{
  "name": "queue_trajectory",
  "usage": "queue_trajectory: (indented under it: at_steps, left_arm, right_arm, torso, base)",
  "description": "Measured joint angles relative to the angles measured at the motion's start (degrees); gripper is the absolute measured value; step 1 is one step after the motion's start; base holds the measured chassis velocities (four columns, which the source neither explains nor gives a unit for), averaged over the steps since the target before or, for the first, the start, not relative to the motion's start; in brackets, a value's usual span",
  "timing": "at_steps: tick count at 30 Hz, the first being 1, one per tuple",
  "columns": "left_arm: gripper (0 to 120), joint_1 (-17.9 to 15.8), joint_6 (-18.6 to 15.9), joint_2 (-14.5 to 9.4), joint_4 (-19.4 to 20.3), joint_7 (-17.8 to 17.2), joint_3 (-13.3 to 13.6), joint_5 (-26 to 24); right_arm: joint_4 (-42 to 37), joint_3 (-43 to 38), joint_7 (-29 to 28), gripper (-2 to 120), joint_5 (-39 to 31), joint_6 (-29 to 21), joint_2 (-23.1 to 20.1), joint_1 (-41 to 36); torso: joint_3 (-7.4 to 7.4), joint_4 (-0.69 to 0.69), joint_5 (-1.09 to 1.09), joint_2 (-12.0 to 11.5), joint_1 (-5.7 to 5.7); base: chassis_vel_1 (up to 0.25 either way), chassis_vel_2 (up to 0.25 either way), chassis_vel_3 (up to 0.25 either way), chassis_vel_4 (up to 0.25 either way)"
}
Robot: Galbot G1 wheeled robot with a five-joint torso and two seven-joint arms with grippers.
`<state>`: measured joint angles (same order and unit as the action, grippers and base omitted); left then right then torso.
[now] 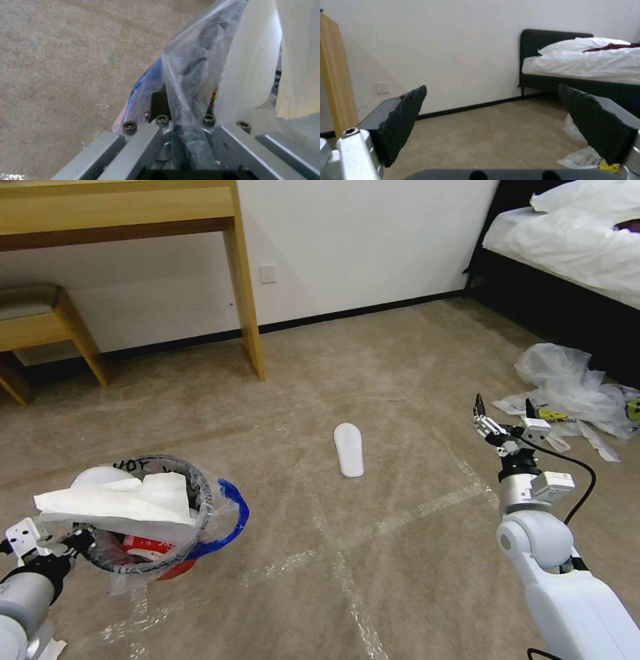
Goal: Pick up the trash bin and place the garbage on the floor into it.
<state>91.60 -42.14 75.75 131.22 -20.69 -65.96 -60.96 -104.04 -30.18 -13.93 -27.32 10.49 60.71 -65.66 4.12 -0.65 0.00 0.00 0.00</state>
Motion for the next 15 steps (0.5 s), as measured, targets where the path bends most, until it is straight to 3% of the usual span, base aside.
queue_trajectory:
  at_steps: [15]
  left_arm:
    - [1,-0.3,0.0,-0.1,-0.3,-0.1,-0.1,-0.1]
  right_arm:
    - [0.3,0.0,0.3,100,-0.1,0.2,0.0,-0.3]
  torso:
    - [0.00,-0.01,0.00,0.0,0.00]
  base:
    - [0.000,0.000,0.000,0.000]
